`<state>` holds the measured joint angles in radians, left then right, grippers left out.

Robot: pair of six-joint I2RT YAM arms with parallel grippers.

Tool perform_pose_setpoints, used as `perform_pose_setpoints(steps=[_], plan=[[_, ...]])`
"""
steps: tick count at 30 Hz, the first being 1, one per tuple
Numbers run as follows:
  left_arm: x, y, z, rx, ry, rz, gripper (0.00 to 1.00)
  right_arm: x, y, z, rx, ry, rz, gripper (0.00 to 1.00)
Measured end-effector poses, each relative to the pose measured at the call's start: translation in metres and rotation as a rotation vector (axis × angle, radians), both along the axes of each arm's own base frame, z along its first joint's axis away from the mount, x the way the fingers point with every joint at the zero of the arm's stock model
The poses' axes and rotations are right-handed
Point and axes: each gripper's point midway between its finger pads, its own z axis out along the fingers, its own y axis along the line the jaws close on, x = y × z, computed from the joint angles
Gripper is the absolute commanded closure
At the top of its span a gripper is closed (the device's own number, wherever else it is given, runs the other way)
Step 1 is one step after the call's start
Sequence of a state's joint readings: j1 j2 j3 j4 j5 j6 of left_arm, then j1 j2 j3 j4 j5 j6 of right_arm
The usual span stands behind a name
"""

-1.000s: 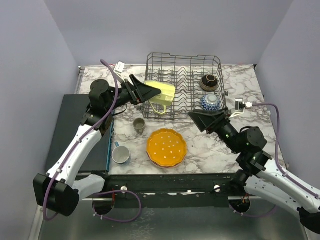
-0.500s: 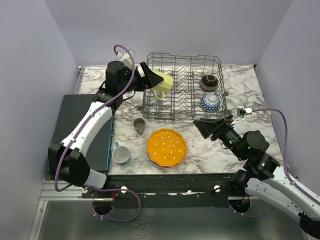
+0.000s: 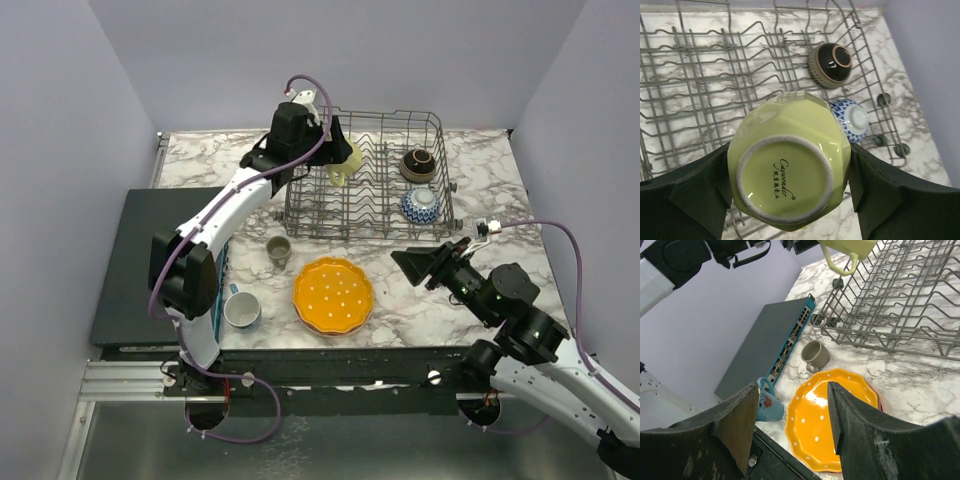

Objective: Load the mixed dishes into the dish rack
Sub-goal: Turn the cup upside down in the dish rack.

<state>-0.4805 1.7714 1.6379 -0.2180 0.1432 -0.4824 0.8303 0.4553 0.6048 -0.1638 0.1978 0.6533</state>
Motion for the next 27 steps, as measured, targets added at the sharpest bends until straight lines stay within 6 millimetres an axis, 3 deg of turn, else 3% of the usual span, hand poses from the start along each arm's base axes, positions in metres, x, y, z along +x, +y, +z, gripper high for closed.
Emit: perform_pose_setpoints(steps=[10,18,27], plan=[[0.067,-0.009,-0.042,0.220,-0.033,0.152,1.00,-0.005,-0.004,-0.003,-0.008,0.008,0.005,0.37],[0.103,0.000,-0.068,0.350,-0.048,0.258,1.00,-0.009,-0.008,-0.005,-0.013,0.011,0.006,0.37],[0.130,0.007,-0.094,0.447,-0.059,0.300,1.00,-0.009,-0.008,-0.006,-0.022,0.009,0.006,0.37]])
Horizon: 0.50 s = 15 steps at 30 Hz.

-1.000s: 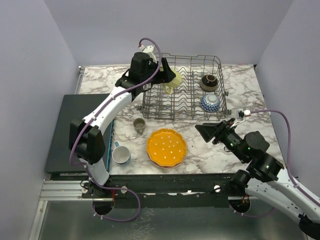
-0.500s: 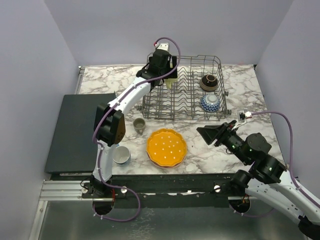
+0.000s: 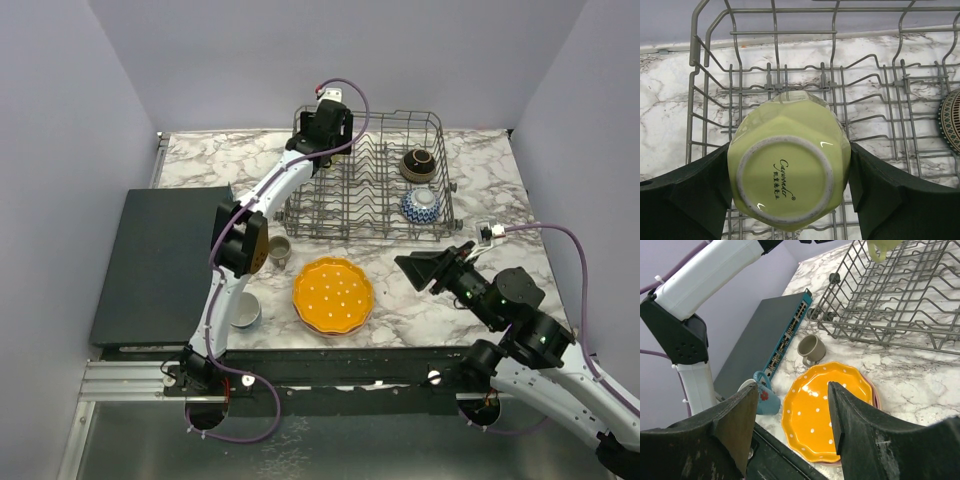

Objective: Load the mixed dishes into the dish rack
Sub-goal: Turn the cup upside down in the dish rack.

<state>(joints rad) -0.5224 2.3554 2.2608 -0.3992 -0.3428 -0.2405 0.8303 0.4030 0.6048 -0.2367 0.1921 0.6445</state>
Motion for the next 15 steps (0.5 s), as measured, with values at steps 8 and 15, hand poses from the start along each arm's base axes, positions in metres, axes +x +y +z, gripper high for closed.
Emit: perform_pose_setpoints(steps=[8,15], plan=[[0.016,0.022,-0.030,0.033,0.041,0.038,1.00,0.001,0.001,-0.005,-0.022,0.006,0.000,0.36],[0.030,0.050,-0.046,0.038,0.071,0.086,1.00,0.006,0.005,-0.015,-0.059,0.028,0.000,0.35]])
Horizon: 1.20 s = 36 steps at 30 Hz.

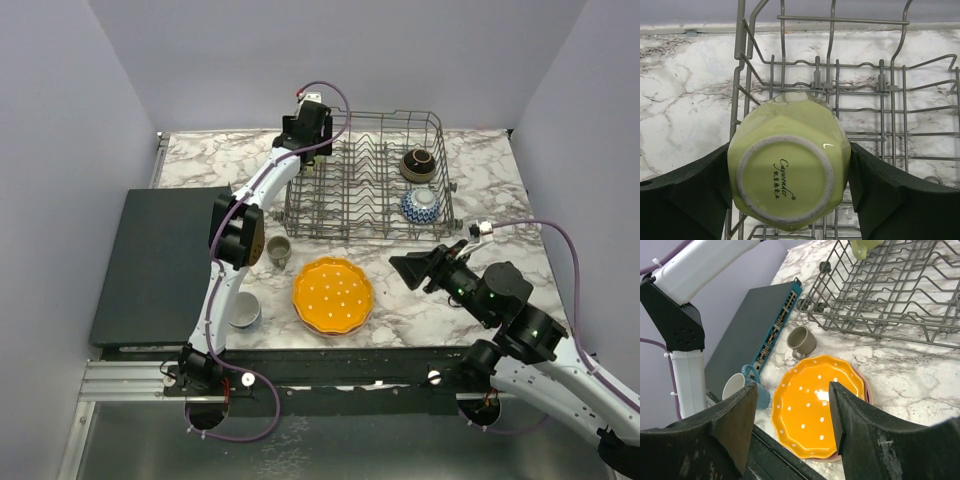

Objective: Load the mixed dishes into the dish rack
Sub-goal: Turn the cup upside down in the dish rack.

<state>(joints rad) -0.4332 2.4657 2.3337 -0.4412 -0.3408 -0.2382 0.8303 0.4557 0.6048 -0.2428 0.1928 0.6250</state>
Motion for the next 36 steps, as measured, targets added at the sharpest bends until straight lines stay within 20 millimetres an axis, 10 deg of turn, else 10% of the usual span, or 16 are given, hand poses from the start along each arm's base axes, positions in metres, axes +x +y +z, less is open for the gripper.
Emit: perform_pose_setpoints(steps=[27,36], plan=[[-0.005,0.000,-0.019,-0.052,0.089,-0.044,1.00,0.013,0.014,-0.013,-0.038,0.023,0.001,0.33],[-0.005,0.000,-0.026,-0.050,0.098,-0.044,0.68,0.013,0.013,-0.014,-0.037,0.021,0.001,0.32]])
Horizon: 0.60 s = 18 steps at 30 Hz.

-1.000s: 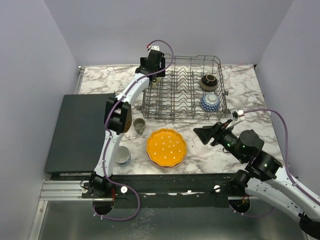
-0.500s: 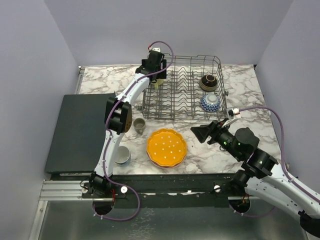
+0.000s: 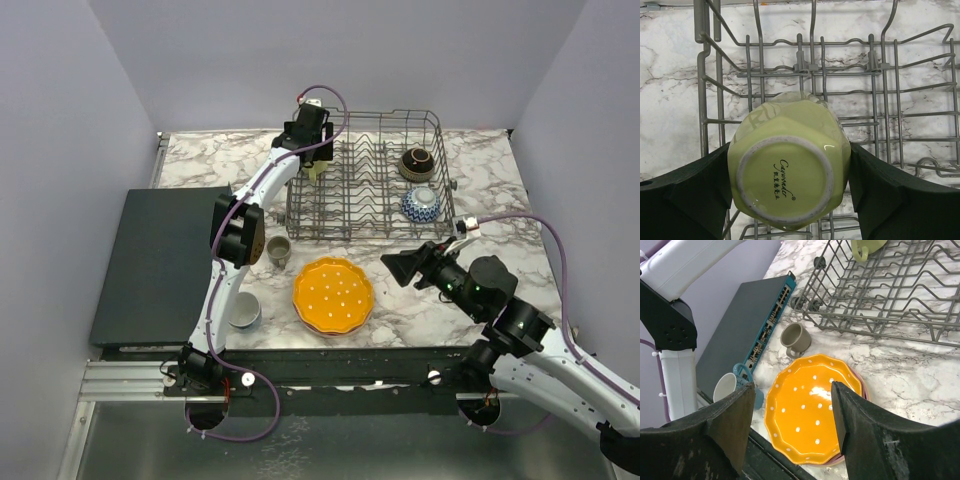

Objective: Load the mixed dishes into the dish rack
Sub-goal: Turn the cup upside down in the dish rack.

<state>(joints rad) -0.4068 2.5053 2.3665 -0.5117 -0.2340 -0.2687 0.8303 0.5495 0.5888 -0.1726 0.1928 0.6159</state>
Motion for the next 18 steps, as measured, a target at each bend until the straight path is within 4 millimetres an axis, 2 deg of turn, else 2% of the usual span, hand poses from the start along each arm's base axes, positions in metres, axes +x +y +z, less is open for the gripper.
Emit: perform_pose_setpoints(steps=[5,13,18], plan=[[-0.0002,-0.0005,-0.0006,0.000,0.001,-0.002,0.52,-0.0007,-0.0008,0.0003,0.003,-0.003,0.000,0.31],[-0.0001,-0.0006,-0.0002,-0.001,0.001,-0.002,0.33,-0.0014,-0.0017,0.0024,0.009,-0.008,-0.001,0.29],[0.0006,-0.0012,0.0024,-0.003,-0.003,-0.002,0.25,-0.0019,-0.0023,0.0038,0.013,-0.012,-0.001,0.28]])
